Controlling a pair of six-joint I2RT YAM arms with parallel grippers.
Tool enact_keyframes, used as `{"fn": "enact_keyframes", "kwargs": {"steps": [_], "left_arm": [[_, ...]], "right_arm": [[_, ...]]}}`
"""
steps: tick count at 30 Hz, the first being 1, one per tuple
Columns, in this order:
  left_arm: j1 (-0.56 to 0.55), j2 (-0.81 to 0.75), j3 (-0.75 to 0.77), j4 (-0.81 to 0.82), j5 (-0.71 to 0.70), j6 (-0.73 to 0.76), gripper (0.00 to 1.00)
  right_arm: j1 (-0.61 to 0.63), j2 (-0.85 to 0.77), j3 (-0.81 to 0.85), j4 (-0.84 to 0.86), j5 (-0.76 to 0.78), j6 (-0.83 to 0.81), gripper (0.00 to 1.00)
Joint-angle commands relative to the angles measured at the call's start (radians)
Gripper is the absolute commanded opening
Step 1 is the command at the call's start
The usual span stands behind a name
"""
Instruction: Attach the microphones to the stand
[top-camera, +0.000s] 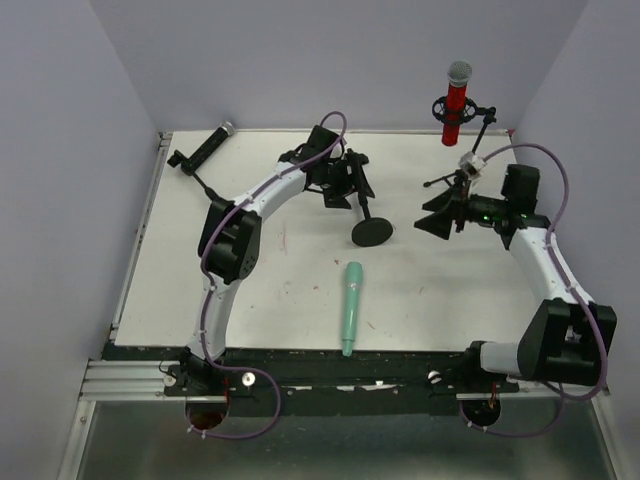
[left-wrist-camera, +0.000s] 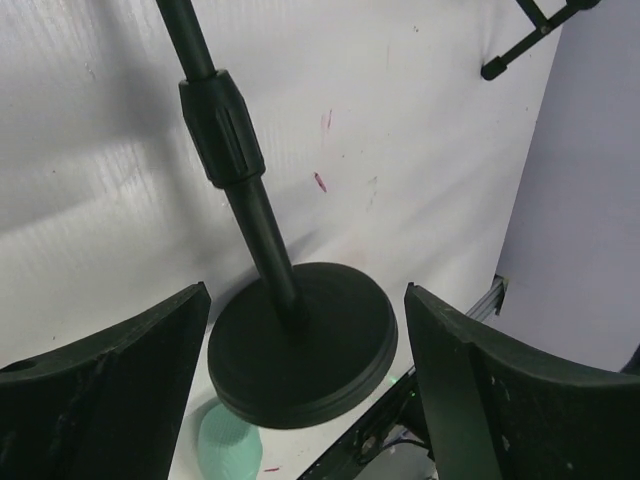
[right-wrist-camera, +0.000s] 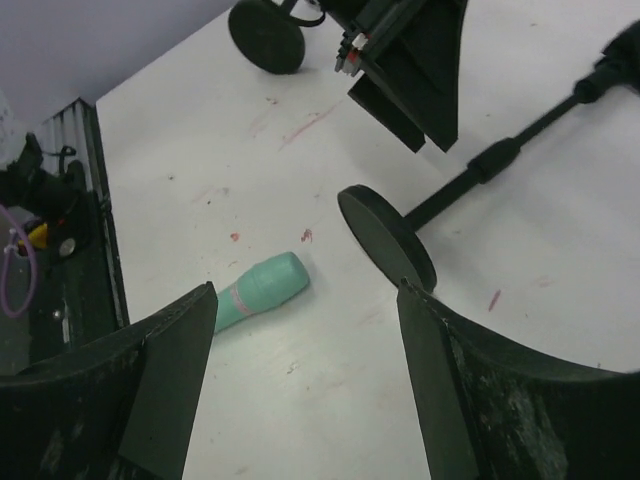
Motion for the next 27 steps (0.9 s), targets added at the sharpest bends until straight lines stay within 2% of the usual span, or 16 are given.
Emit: {"fn": "enact_keyframes", "kwargs": {"steps": [1, 3, 6, 7, 9, 13, 21, 27], "left_arm": [[0.014, -0.221, -0.126, 0.056, -0.026, 0.118, 0.88], [0.021, -0.309, -0.204, 0.069, -0.052, 0.162, 0.89], [0.033, -0.454, -0.331, 0.095, -0.074, 0.219, 0.91], [0.037, -0.498, -0.362, 0.090, -0.080, 0.239, 0.92], [0.037, -0.575, -0.417, 0.073, -0.098, 0.284, 0.93], [0.042, -0.736, -0.542, 0.047, -0.169, 0.386, 0.95], [0.044, -1.055, -0.865, 0.145, -0.344, 0.557, 0.99], [0.042, -1.120, -0.876, 0.139, -0.352, 0.589, 0.98]], "right_arm": [[0.182, 0.120, 0.144, -0.539, 0.140, -0.712, 0.82], [0.228, 0.171, 0.198, -0.656, 0.167, -0.938, 0.97], [0.235, 0.205, 0.258, -0.745, 0.147, -1.219, 1.00], [0.242, 0.220, 0.276, -0.739, 0.153, -1.243, 1.00], [0.277, 0.266, 0.324, -0.695, 0.180, -1.226, 1.00], [0.346, 0.410, 0.443, -0.725, 0.226, -1.257, 0.98], [0.437, 0.581, 0.542, -0.667, 0.340, -1.119, 0.84], [0.465, 0.632, 0.516, -0.636, 0.403, -1.093, 0.73]]}}
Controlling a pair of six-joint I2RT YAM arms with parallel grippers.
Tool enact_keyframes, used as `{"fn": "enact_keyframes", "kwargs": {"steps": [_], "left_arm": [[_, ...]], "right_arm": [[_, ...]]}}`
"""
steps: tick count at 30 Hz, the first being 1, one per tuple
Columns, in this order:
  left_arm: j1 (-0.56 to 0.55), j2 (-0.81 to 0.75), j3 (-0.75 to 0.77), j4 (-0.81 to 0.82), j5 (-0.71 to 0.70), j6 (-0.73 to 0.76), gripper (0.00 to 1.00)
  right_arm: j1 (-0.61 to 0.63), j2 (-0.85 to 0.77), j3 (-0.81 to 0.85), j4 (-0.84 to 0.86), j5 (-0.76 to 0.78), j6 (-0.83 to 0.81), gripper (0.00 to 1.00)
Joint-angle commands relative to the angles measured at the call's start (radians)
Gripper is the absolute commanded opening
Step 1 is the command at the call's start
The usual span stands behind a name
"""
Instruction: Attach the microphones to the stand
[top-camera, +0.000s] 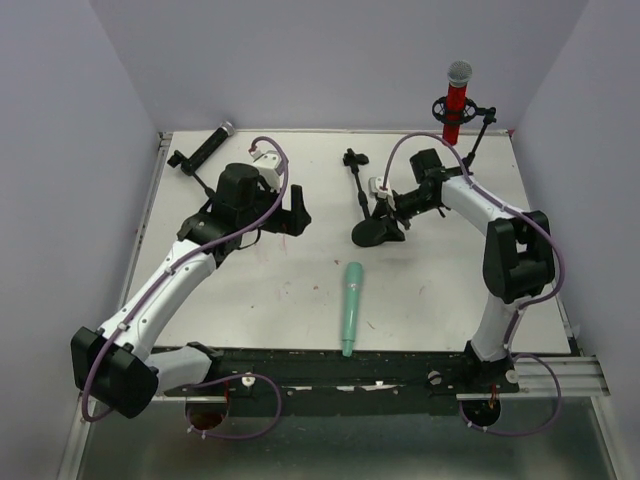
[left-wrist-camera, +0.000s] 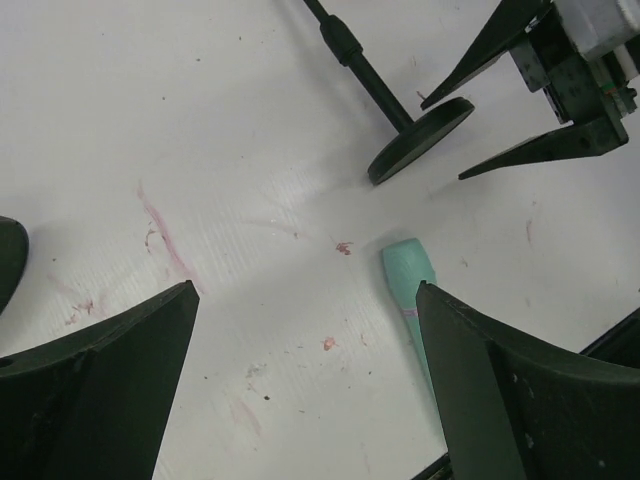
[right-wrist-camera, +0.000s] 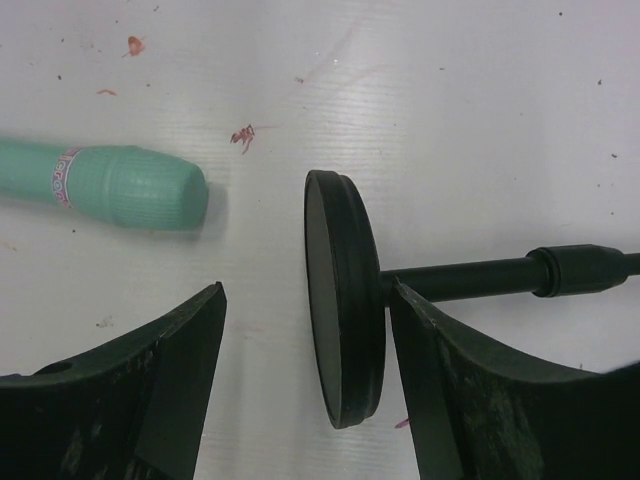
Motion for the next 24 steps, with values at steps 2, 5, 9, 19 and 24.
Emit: {"fn": "enact_keyframes", "kwargs": {"steps": [2, 5, 9, 19, 24], "left_arm": [[0.003, -0.048, 0.007, 0.045, -0.026, 0.056, 0.98], [0.003, -0.054, 0.001, 0.052, -0.017, 0.052, 0.98], [0.003, -0.044, -0.001, 0.056, 0.000, 0.044, 0.98], [0.004, -0.008, -0.004, 0.081, 0.089, -0.007, 0.98], [0.035, 0.056, 0.008, 0.107, 0.199, -0.106, 0.98]], "right_arm": [[0.024, 0.044, 0.004, 0.018, 0.093, 0.027, 0.62], [0.024, 0.042, -0.003, 0.016, 0.099, 0.013, 0.44], [0.024, 0.025, -0.017, 0.027, 0.101, 0.008, 0.25], [0.022, -0.086, -0.069, 0.036, 0.105, -0.005, 0.00], [0.022, -0.165, -0.120, 0.030, 0.039, -0.027, 0.00]]}}
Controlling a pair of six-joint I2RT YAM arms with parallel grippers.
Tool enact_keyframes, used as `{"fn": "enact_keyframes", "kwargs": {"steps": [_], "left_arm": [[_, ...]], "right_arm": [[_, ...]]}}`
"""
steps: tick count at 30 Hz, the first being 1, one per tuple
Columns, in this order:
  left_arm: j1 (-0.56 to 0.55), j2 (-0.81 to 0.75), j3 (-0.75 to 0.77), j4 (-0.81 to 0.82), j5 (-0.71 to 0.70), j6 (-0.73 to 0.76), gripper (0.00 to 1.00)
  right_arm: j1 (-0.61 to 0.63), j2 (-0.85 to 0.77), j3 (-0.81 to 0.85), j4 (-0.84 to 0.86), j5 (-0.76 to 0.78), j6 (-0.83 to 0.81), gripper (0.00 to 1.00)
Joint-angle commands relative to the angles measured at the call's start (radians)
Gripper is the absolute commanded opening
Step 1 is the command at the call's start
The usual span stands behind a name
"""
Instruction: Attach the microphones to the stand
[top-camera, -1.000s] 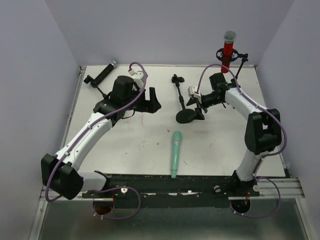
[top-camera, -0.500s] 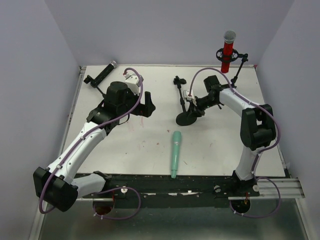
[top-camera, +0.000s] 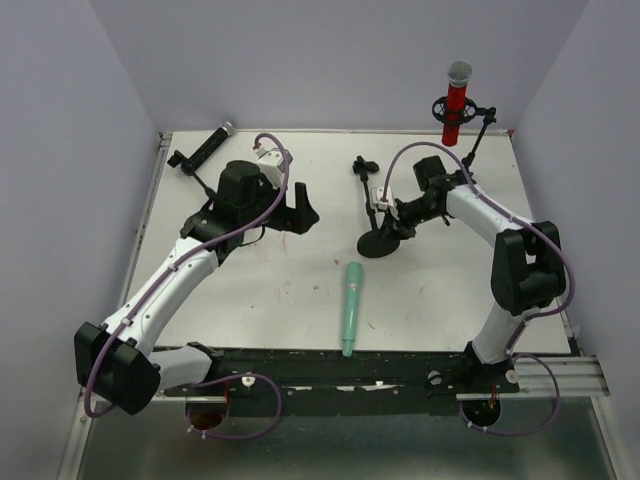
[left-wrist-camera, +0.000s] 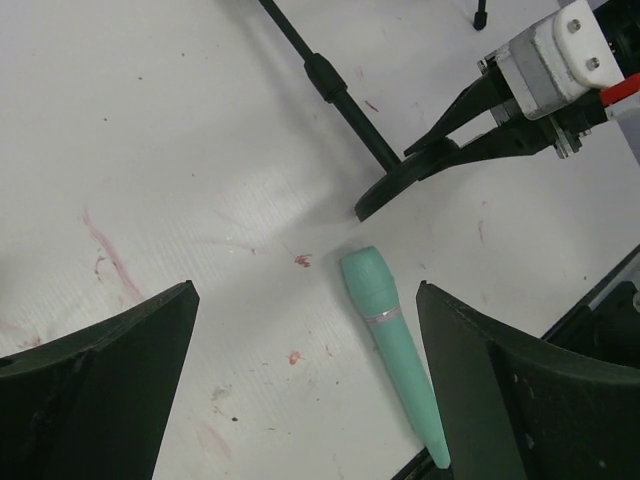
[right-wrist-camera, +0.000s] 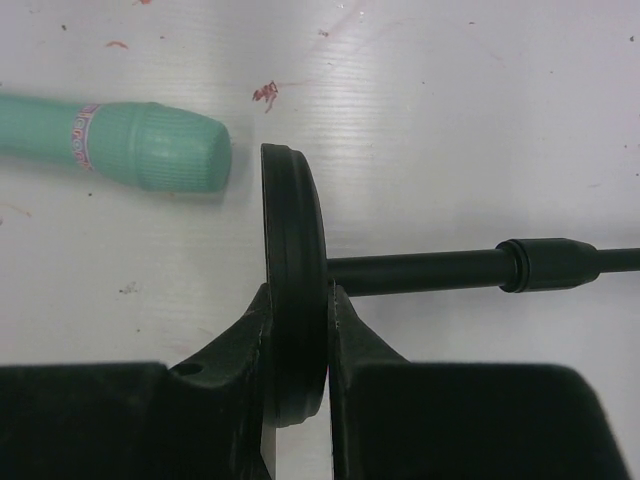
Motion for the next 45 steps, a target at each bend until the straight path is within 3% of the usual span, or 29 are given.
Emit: {"fn": "enact_keyframes", "kwargs": {"steps": [1, 6, 8, 20, 30, 37, 40, 45], "left_arm": [[0.047, 0.076, 0.008, 0.049, 0.165, -0.128, 0.99], [0.141, 0.128, -0.097, 0.272, 0.430, -0.420, 0.98], [0.145, 0.124, -0.137, 0.371, 0.466, -0.487, 0.99], [0.141, 0.046, -0.205, 0.506, 0.501, -0.640, 0.98], [0.072, 0.072, -0.142, 0.474, 0.533, -0.653, 0.98], [0.011, 0.177, -0.013, 0.338, 0.478, -0.591, 0.98], [-0.009, 0.222, 0.051, 0.246, 0.354, -0.542, 0.98], [-0.013, 0.282, 0.103, 0.230, 0.176, -0.544, 0.95]], "right_arm": [[0.005, -0.103, -0.025, -0.007, -0.082, -0.036, 0.00], [0.005, -0.176, -0.043, -0.034, -0.149, -0.068, 0.00], [0.006, -0.210, -0.053, -0.038, -0.180, -0.071, 0.00], [0.008, -0.383, -0.125, -0.034, -0.298, -0.094, 0.00], [0.020, -0.432, -0.126, -0.104, -0.358, -0.192, 0.00], [0.045, -0.446, -0.131, -0.140, -0.377, -0.244, 0.00], [0.052, -0.446, -0.129, -0.151, -0.380, -0.258, 0.00], [0.054, -0.446, -0.129, -0.154, -0.386, -0.263, 0.00]]}}
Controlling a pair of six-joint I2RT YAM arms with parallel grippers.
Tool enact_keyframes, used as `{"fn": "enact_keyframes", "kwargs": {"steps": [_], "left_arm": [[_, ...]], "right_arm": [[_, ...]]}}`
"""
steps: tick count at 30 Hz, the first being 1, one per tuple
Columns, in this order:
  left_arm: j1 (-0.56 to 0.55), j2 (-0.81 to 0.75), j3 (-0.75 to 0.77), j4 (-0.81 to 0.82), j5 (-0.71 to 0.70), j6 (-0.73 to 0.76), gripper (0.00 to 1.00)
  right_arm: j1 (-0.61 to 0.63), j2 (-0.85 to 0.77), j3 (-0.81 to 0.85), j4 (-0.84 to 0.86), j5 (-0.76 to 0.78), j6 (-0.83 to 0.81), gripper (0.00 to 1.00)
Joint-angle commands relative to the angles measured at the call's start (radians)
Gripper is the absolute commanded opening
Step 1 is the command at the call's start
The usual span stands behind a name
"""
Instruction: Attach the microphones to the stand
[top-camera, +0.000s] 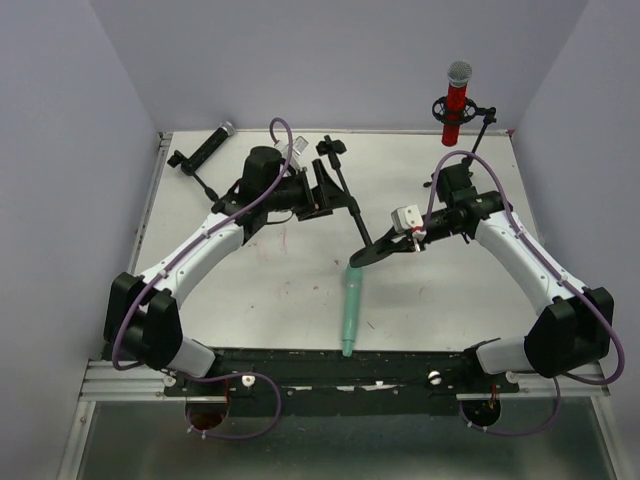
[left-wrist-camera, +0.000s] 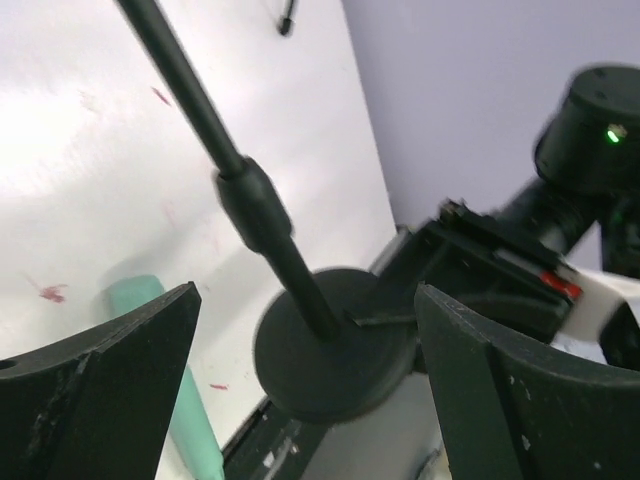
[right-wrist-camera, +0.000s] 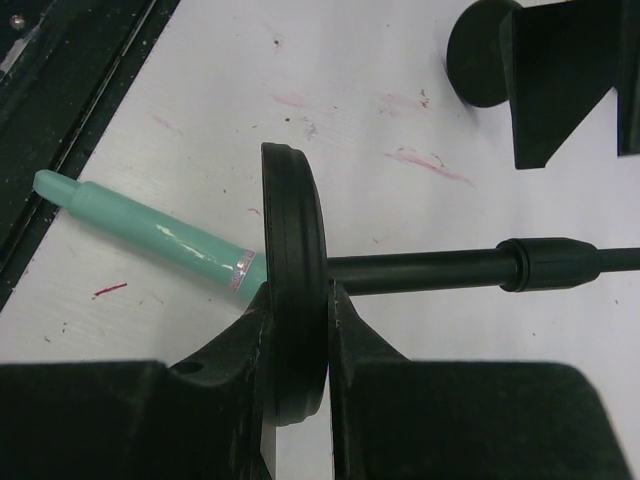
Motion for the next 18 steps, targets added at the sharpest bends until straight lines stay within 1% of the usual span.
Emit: {"fn": "enact_keyframes", "kwargs": {"steps": [1, 6, 11, 14, 16, 18], "left_arm": [[0.003, 0.057, 0.055, -0.044, -0.198, 0.018, 0.93], [0.000, 0.138, 0.109, 0.014, -0.228, -0.035, 0.83], [-0.005, 0.203, 0.144, 0.082, -0.198, -0.078, 0.77], [-0.011, 0.226, 0.158, 0.080, -0.190, -0.085, 0.69], [-0.016, 0.238, 0.162, 0.112, -0.182, -0.094, 0.62], [-0.014, 0.247, 0.162, 0.126, -0.178, -0.106, 0.58]], "right_arm": [[0.008, -0.026, 0.004, 0.003, -0.093, -0.051, 0.00], [0.009, -0.026, 0.002, 0.000, -0.099, -0.059, 0.00], [0.009, -0.023, -0.002, 0.003, -0.098, -0.059, 0.00], [0.009, -0.020, -0.004, 0.006, -0.094, -0.059, 0.00], [0.009, -0.018, -0.005, 0.006, -0.094, -0.059, 0.00], [0.009, -0.018, -0.005, 0.006, -0.097, -0.059, 0.00]]}}
